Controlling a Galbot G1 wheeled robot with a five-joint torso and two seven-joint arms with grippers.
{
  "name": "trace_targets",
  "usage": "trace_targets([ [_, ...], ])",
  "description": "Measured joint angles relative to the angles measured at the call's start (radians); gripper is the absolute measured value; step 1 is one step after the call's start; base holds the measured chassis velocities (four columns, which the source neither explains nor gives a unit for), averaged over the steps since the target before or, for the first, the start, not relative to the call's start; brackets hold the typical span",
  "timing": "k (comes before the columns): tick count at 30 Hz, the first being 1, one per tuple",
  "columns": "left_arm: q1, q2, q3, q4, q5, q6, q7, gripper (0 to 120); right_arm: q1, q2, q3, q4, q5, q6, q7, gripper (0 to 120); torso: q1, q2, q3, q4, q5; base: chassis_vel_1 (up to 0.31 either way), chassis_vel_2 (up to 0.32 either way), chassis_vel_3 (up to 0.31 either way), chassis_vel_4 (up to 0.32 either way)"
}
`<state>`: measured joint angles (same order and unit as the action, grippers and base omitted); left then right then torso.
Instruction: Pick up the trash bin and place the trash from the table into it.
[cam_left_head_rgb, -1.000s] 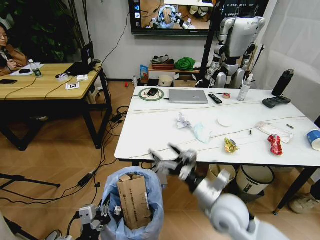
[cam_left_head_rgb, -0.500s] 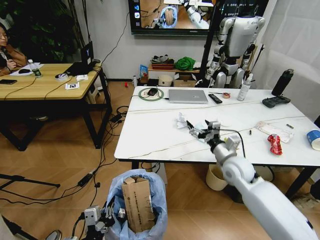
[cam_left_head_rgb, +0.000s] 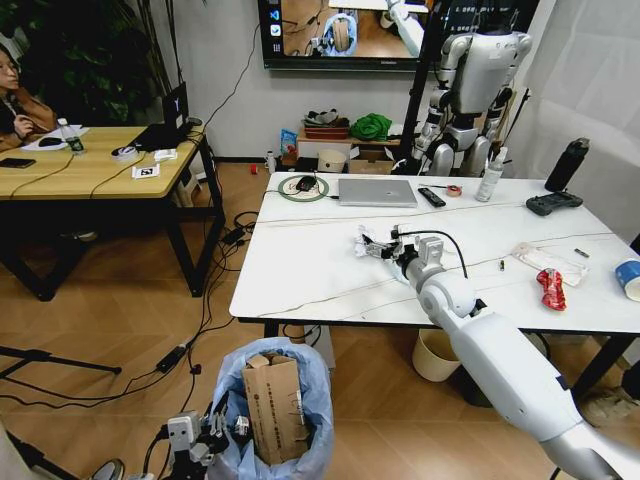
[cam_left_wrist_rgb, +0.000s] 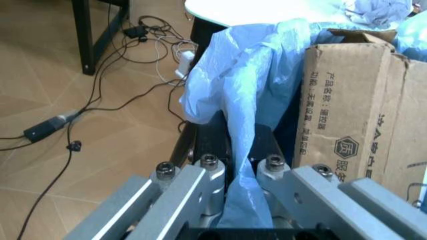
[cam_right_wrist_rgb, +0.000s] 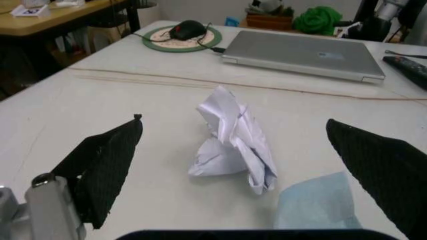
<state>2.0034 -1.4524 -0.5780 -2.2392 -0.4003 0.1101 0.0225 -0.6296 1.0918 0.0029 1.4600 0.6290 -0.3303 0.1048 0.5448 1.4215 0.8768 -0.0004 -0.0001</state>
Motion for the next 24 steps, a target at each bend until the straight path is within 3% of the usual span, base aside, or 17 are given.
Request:
trace_targets([
  [24,0.014,-0.021,0.008,-0.005,0.032,-0.009,0.001,1,0.096,0.122,-0.033,-0.258,-0.099,0.061,-0.06,97,0.0,0.0,0.0,0.0004,0.0001,0.0,0.0,0.0,0.0],
])
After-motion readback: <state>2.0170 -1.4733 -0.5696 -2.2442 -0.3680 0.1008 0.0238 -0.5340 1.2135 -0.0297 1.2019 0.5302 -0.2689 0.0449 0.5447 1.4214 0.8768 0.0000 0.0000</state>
